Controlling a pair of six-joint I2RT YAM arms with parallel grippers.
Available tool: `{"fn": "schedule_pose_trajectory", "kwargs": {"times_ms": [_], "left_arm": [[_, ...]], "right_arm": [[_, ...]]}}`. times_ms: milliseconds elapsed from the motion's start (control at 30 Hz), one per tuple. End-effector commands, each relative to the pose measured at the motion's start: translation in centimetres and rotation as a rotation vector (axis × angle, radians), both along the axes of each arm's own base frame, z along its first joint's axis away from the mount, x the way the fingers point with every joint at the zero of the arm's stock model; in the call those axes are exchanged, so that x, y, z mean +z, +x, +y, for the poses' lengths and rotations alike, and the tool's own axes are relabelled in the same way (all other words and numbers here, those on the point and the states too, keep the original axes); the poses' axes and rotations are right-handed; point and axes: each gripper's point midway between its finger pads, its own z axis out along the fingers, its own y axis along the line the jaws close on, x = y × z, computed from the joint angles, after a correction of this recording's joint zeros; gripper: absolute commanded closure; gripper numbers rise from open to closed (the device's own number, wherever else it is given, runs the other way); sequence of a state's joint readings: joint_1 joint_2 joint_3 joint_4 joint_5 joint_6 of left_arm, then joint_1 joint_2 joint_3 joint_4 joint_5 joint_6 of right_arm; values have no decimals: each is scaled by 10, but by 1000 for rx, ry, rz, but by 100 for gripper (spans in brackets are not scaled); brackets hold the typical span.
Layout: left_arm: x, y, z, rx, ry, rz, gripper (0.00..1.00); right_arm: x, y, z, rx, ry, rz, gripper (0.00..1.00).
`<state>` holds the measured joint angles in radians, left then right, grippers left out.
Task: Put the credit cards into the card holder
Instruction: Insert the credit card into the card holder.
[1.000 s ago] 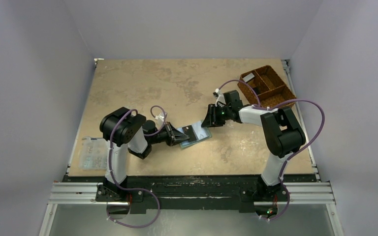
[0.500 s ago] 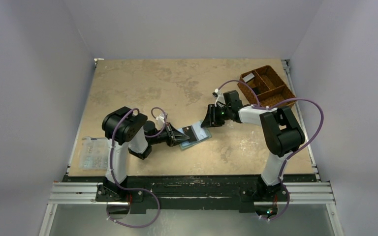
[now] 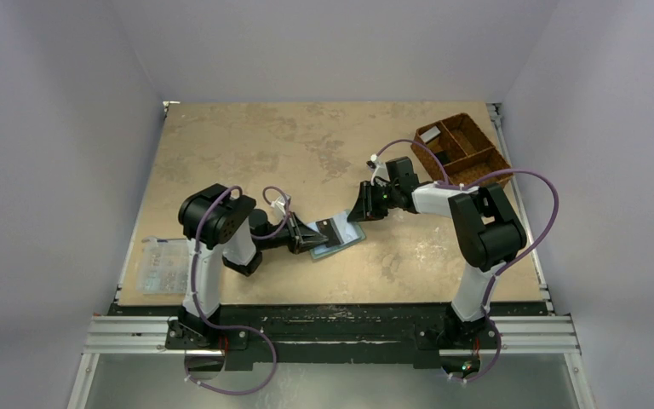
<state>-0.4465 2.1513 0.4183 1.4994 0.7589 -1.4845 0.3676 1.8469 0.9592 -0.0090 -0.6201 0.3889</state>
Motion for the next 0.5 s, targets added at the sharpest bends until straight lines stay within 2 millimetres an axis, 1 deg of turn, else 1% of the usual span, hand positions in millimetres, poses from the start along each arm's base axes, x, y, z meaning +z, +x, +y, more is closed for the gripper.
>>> {"fn": "schedule_pose_trajectory", "kwargs": {"times_ms": [0, 133, 233, 333, 400, 467], "left_arm": [[-7, 6, -23, -68, 61, -35, 100], [-9, 18, -30, -60, 114, -52, 100], [-9, 24, -38, -66, 125, -59, 100], [-10, 27, -49, -81, 131, -57, 100], [-15, 28, -52, -79, 153, -48, 100], [-18, 26, -48, -70, 175, -42, 95]], "right_arm": [[-19, -13, 3, 29, -36, 41, 70], [-21, -16, 4, 32, -31, 48, 71], [-22, -18, 5, 34, -30, 49, 72], [-22, -18, 5, 33, -32, 51, 72], [-21, -17, 5, 33, -32, 47, 72], [-20, -17, 5, 34, -34, 43, 72]]}}
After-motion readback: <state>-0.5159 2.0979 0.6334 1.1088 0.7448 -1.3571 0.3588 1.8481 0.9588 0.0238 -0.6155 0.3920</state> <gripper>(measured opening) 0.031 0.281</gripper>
